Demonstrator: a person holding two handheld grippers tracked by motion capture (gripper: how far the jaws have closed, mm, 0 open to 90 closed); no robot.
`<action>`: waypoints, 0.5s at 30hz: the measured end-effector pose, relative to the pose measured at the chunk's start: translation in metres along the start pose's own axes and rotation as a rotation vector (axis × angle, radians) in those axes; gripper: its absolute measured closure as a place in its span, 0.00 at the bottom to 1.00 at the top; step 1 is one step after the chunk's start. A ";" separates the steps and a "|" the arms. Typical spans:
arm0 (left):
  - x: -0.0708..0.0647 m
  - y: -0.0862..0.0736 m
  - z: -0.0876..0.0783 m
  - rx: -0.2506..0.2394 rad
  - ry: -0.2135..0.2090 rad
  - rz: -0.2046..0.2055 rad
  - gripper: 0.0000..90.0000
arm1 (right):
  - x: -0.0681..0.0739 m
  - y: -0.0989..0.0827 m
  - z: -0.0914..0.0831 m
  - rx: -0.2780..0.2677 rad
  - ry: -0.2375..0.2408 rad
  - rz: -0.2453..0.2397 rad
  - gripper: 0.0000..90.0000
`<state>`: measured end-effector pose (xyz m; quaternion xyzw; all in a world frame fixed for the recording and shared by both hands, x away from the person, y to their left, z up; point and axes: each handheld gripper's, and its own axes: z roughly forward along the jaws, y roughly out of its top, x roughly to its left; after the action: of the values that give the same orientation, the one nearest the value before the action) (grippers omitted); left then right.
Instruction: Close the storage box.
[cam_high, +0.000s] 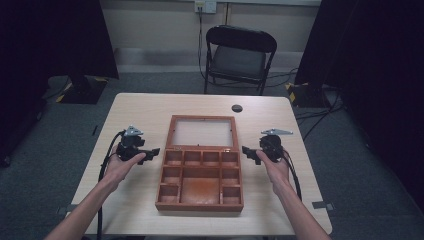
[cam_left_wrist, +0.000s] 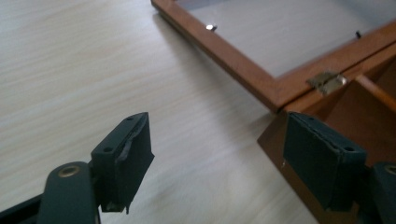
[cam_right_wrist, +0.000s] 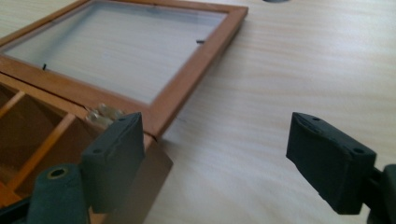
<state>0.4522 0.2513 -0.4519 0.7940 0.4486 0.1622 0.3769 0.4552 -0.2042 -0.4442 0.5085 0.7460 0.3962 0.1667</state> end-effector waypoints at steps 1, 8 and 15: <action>0.000 0.003 0.002 0.000 -0.002 -0.004 0.26 | 0.001 0.004 0.002 -0.007 0.008 -0.003 0.20; 0.001 0.029 0.013 -0.011 0.003 0.016 0.25 | 0.015 0.032 0.018 -0.043 0.008 -0.064 0.22; -0.003 0.037 0.034 -0.027 -0.067 -0.040 0.24 | 0.021 0.036 0.045 -0.012 0.063 -0.060 0.22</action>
<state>0.4922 0.2216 -0.4470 0.7846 0.4494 0.1341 0.4054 0.4982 -0.1607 -0.4413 0.4721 0.7634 0.4115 0.1581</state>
